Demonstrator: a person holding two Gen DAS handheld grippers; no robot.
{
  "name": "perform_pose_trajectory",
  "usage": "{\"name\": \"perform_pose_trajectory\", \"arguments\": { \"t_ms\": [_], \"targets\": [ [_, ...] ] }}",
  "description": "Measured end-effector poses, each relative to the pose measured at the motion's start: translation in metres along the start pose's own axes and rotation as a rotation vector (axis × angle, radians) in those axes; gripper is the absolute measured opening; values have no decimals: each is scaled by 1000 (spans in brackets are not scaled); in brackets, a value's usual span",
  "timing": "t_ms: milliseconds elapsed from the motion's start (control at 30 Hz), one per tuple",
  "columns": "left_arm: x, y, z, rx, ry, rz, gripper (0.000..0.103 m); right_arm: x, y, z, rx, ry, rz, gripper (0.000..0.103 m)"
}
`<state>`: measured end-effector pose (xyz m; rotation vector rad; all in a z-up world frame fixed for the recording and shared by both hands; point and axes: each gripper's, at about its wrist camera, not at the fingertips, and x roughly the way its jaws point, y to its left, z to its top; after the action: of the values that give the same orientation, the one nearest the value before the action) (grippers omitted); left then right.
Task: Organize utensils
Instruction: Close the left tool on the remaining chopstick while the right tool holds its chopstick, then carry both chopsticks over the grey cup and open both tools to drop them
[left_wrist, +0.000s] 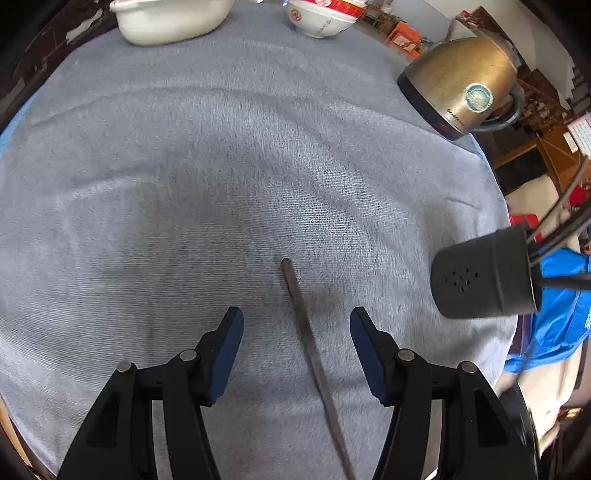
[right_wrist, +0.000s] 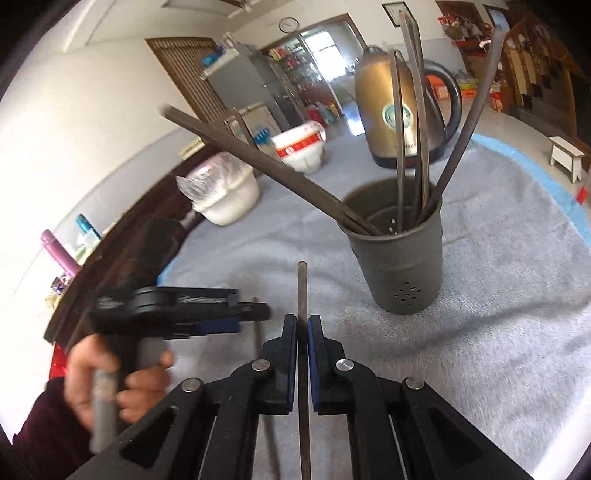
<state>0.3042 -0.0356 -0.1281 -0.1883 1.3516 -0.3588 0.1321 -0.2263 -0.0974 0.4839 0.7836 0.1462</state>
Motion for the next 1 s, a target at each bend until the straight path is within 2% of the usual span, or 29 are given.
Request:
{"name": "perform_pose_trajectory", "arguments": {
  "t_ms": [67,100,133,200,267,400,500,800,1000],
  "targets": [
    [0,-4,1,2,-11,8,58,-9,5,-1,-10,-20,18,6],
    [2,-5,2,2,-9,4,50,-13,8,-1,-12,-28,28,6],
    [3,-6,3,-1,-9,6,46,-18,10,-2,-15,-35,37,6],
    [4,-8,4,-1,-11,6,21,-27,14,-5,-27,-47,43,6],
    [8,-8,3,-2,7,-9,10,-35,19,-7,-40,-57,46,6],
    [-4,-8,-5,25,-41,3,9,-47,20,-10,-39,-74,42,6],
    [-27,-10,-14,54,-94,-6,9,-56,18,-7,-30,-109,43,6],
    [-131,-33,-51,174,-318,-63,6,-100,16,3,-37,-269,0,6],
    [-175,-61,-72,246,-436,-87,6,-127,2,6,6,-357,-37,6]
  ]
}}
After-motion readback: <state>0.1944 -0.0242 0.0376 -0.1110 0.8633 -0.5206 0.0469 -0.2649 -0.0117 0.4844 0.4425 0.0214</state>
